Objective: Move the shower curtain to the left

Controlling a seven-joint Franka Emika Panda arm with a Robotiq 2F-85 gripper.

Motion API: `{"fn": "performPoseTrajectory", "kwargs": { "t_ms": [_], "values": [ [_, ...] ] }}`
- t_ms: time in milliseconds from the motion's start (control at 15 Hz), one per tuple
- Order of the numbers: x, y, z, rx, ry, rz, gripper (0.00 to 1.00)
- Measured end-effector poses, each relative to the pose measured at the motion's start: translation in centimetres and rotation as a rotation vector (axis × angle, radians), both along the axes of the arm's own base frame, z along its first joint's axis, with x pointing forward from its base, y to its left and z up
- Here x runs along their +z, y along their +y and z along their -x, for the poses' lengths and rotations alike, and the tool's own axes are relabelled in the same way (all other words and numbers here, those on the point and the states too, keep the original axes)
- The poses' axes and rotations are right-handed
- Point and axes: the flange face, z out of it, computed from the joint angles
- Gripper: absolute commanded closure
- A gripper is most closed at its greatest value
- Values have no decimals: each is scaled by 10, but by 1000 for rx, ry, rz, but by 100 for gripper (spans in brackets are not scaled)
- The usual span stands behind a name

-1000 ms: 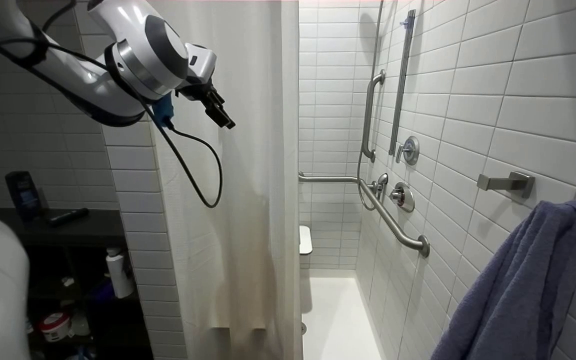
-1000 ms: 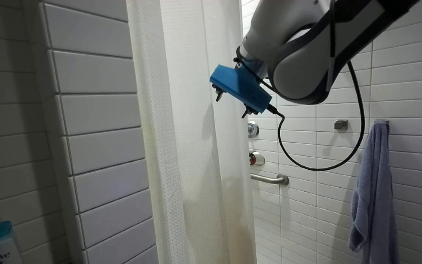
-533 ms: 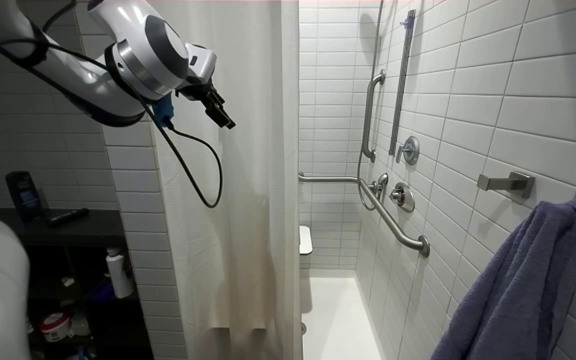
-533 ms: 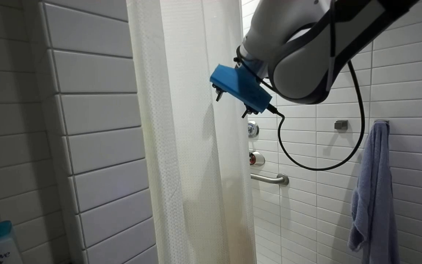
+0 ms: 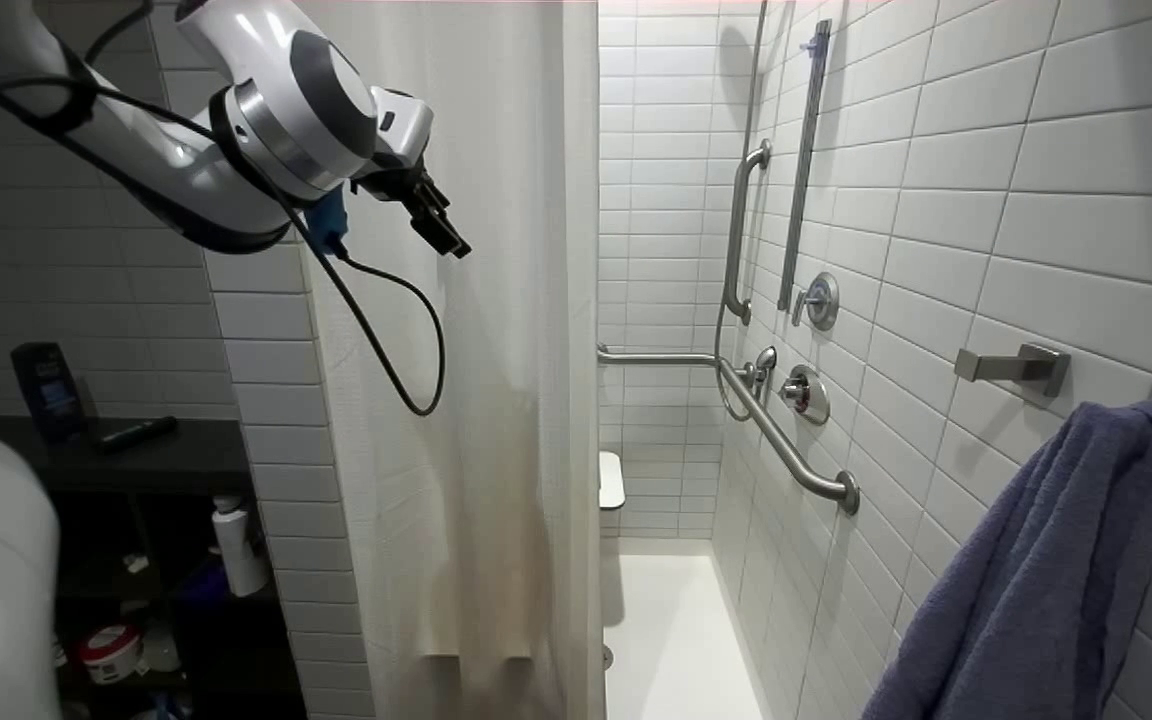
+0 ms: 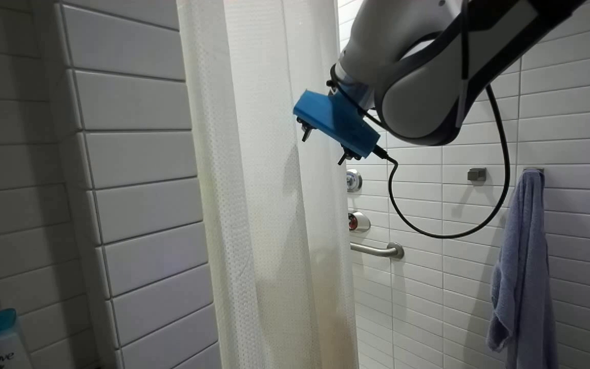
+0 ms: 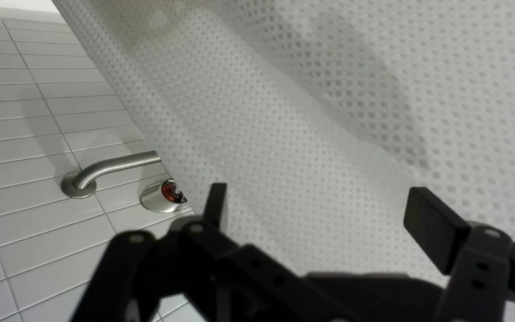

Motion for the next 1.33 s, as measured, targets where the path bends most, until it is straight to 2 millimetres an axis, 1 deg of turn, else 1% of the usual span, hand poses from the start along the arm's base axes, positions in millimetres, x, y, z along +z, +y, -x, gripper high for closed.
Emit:
{"fn": "performPoseTrajectory", "kwargs": {
  "t_ms": [1067, 1200, 1333],
  "values": [
    [0, 0, 0, 0, 0, -1, 0],
    [1, -6, -1, -5, -7, -5, 0],
    [3, -27, -1, -28, -31, -29, 0]
  ]
}}
